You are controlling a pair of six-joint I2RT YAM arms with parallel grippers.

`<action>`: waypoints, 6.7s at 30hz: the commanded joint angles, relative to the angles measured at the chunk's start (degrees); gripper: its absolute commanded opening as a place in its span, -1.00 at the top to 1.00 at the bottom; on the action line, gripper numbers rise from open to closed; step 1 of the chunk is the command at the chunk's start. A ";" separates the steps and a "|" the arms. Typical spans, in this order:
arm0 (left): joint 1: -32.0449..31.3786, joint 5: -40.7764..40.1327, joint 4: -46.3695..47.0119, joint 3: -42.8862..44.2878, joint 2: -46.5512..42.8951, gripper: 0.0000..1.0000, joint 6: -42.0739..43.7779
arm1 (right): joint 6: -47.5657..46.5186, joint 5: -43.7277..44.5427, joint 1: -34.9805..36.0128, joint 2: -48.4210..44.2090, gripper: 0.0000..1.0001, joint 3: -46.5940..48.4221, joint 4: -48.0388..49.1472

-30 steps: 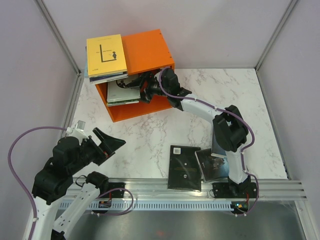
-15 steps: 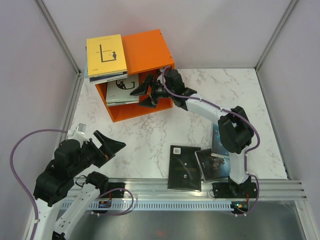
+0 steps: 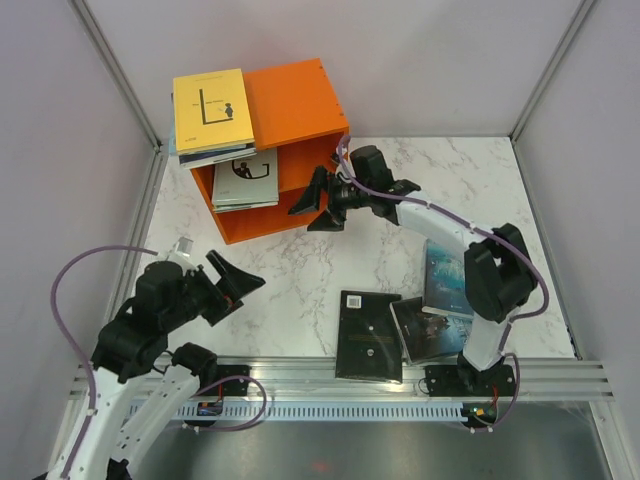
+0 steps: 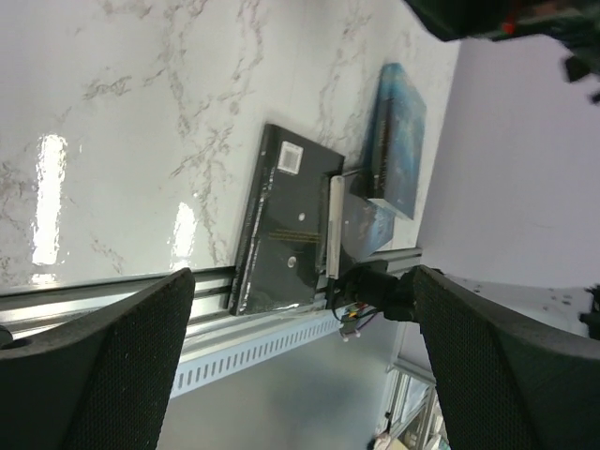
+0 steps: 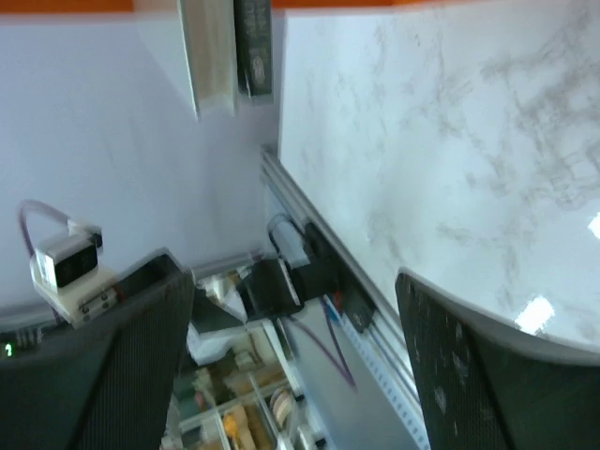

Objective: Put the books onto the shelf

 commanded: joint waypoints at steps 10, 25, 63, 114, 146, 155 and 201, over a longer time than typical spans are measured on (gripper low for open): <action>-2.85 14.81 28.63 -21.87 13.48 -1.00 -3.02 | -29.78 23.96 -6.58 -25.91 -0.82 -18.85 -34.48; -32.11 3.83 59.82 -18.09 58.57 -0.97 -10.49 | -28.90 24.75 -6.67 -40.60 -0.82 -35.56 -37.73; -40.13 2.78 101.43 -25.56 70.29 0.95 -26.85 | -26.27 23.44 -6.67 -47.46 -0.92 -30.92 -39.32; -13.93 -1.62 66.70 -20.47 7.61 0.95 -26.84 | 24.44 2.69 -2.54 -60.38 -0.96 -56.48 26.24; -13.84 -1.44 27.26 3.95 15.18 -0.80 -6.64 | 25.50 5.33 -1.75 -57.75 1.00 -52.88 33.63; -13.75 -1.45 27.24 14.60 8.23 -0.80 -6.63 | 26.21 5.50 -1.66 -50.54 1.00 -47.35 38.46; -19.20 -26.14 -10.46 22.95 -0.83 -1.00 -4.70 | 27.09 19.12 0.27 -8.62 1.00 -12.98 52.53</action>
